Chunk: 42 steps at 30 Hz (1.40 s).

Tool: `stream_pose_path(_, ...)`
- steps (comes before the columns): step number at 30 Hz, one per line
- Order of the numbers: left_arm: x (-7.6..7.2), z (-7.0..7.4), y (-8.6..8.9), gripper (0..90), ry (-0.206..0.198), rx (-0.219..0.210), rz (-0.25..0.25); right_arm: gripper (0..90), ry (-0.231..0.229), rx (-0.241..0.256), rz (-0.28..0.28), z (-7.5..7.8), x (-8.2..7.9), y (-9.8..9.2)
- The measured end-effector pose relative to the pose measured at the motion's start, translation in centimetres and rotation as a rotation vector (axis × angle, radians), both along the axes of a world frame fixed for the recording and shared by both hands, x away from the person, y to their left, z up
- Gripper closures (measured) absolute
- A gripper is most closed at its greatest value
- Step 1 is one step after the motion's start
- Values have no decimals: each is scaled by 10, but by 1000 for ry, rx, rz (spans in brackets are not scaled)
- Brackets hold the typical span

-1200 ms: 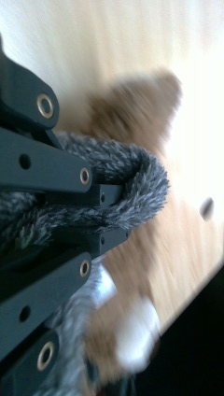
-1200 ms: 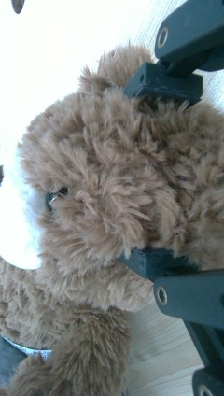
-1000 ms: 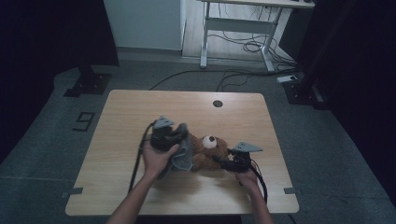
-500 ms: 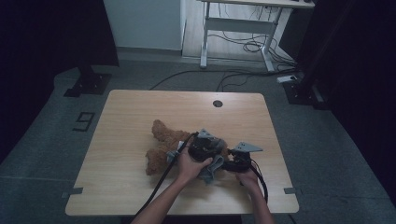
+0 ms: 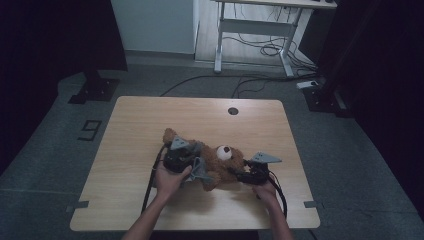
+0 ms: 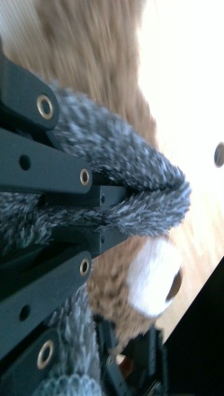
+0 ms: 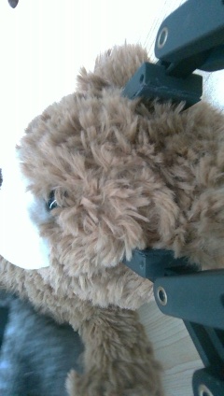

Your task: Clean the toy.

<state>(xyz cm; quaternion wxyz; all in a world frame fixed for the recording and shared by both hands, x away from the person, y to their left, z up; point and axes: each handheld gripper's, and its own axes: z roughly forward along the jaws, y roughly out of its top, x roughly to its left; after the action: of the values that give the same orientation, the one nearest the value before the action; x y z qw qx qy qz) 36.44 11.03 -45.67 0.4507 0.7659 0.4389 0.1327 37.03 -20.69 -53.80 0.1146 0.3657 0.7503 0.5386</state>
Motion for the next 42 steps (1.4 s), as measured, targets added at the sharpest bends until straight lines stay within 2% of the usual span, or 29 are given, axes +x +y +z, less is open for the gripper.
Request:
stream_pose_path(2,2,0,14,830,5,-5,34,378,1,1,-1,0,0,0)
stream_pose_path(5,4,-8,32,828,42,-29,65,379,-1,0,-1,0,0,0)
stream_pose_path(8,6,-15,45,827,61,-7,111,380,0,4,-2,0,0,1)
stream_pose_path(9,8,-19,50,827,75,9,130,380,0,5,-2,0,0,1)
stream_pose_path(11,12,-31,58,827,124,-5,141,380,1,5,-1,0,0,1)
stream_pose_path(13,13,-41,59,828,142,12,152,381,-1,1,3,0,0,1)
stream_pose_path(14,13,-41,59,828,142,12,152,381,-1,3,3,-1,0,2)
stream_pose_path(16,15,-51,60,828,155,39,167,381,2,8,3,-1,0,2)
stream_pose_path(20,22,-60,68,826,205,65,195,381,1,7,1,-1,-1,2)
stream_pose_path(22,20,-57,74,825,194,51,204,381,1,4,2,-1,-1,2)
stream_pose_path(24,13,-45,73,825,148,37,194,381,5,9,1,-1,0,2)
stream_pose_path(26,4,-28,65,827,70,32,162,381,11,12,0,-1,0,1)
stream_pose_path(28,-4,-8,53,827,-1,-6,121,381,14,19,0,-1,1,0)
stream_pose_path(31,-14,17,22,825,-83,-13,42,381,11,15,-4,-1,0,1)
stream_pose_path(32,-16,22,11,825,-95,-10,5,381,11,15,-6,-1,0,2)
stream_pose_path(34,-19,27,-15,822,-107,-10,-58,381,10,15,-7,-1,-1,2)
stream_pose_path(37,-16,23,-53,821,-88,-8,-143,381,14,17,-5,-1,0,2)
stream_pose_path(40,-10,8,-88,820,-33,3,-208,381,16,16,-2,-1,0,1)
stream_pose_path(42,-8,-7,-103,819,5,39,-229,380,17,17,-1,-1,0,1)
